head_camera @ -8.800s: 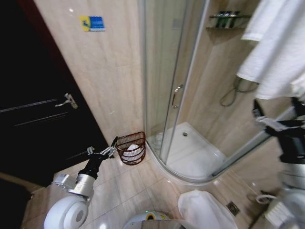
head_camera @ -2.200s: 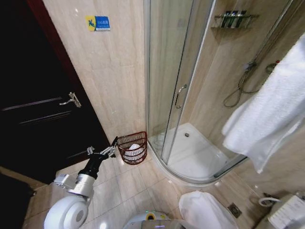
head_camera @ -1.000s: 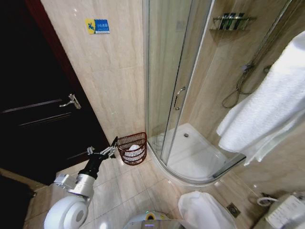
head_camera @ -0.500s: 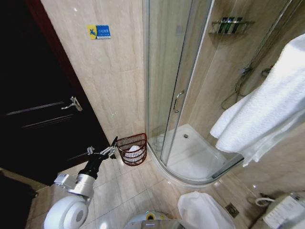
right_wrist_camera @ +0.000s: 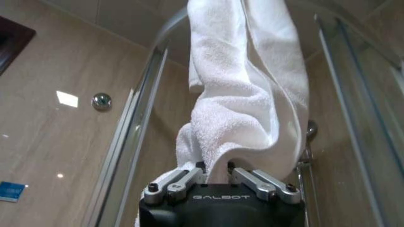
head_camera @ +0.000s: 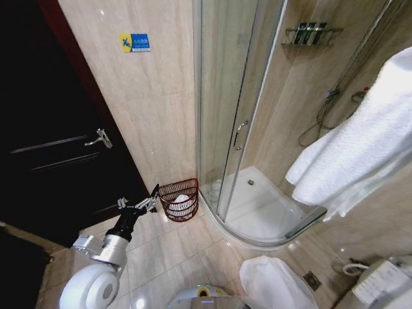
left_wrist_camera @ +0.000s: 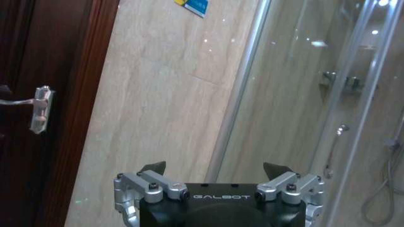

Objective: Discard the used towel into the hamper.

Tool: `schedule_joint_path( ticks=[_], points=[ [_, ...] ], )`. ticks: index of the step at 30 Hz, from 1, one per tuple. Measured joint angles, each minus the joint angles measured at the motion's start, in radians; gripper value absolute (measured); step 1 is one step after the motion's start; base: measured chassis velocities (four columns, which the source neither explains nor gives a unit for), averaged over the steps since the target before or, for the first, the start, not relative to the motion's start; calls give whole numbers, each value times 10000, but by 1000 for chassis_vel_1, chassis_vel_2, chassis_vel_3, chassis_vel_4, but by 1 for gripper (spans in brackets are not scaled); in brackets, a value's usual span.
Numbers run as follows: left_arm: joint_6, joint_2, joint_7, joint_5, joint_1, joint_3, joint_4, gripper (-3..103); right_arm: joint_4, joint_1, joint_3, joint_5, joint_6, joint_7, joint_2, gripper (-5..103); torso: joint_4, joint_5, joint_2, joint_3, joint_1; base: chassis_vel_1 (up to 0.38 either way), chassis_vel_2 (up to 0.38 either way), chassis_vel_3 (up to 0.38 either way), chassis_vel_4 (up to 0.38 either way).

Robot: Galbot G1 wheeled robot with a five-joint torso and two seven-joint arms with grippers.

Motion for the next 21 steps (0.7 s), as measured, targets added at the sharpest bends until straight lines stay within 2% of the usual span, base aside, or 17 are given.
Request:
schedule_joint_path(
  ticks=[4,5,7,8,10,12,14,17,21],
  points=[
    [0,0,0,0,0,0,0,100,0,46,-28,-37,37,-24,-36,8,0,0,-19,-11,-14,215,-205,-220,224],
    [0,0,0,0,5,0,0,100,-4,42,-81,-204,163,-257,-41,8,-1,-4,-24,-21,-30,206,-204,-176,186],
    [0,0,0,0,12,-1,0,100,-111,68,-224,-696,703,-635,-42,8,3,-8,-28,-26,-36,115,-60,-154,139],
    [0,0,0,0,12,-1,0,100,-111,68,-224,-696,703,-635,-42,8,3,-8,-28,-26,-36,115,19,-131,139],
    [0,0,0,0,5,0,0,100,-426,159,-413,-1626,1559,-1141,-27,8,-3,2,-43,-25,-33,16,-7,-104,83],
    [0,0,0,0,5,0,0,100,-498,174,-456,-1841,1773,-1263,-16,8,-4,9,-45,-25,-33,0,0,0,0],
    [0,0,0,0,0,0,0,100,-661,144,-556,-2323,2308,-1722,131,8,0,-2,-56,-24,-25,-88,-4,38,-24],
    [0,0,0,0,-1,0,0,100,-672,5,-625,-2408,2494,-1913,325,8,0,0,-64,-24,-20,-80,21,88,-25],
    [0,0,0,0,0,0,0,100,-771,-633,-961,-2753,3123,-2756,1105,8,1,-4,-67,-34,-29,-14,10,23,-14]
  ],
)
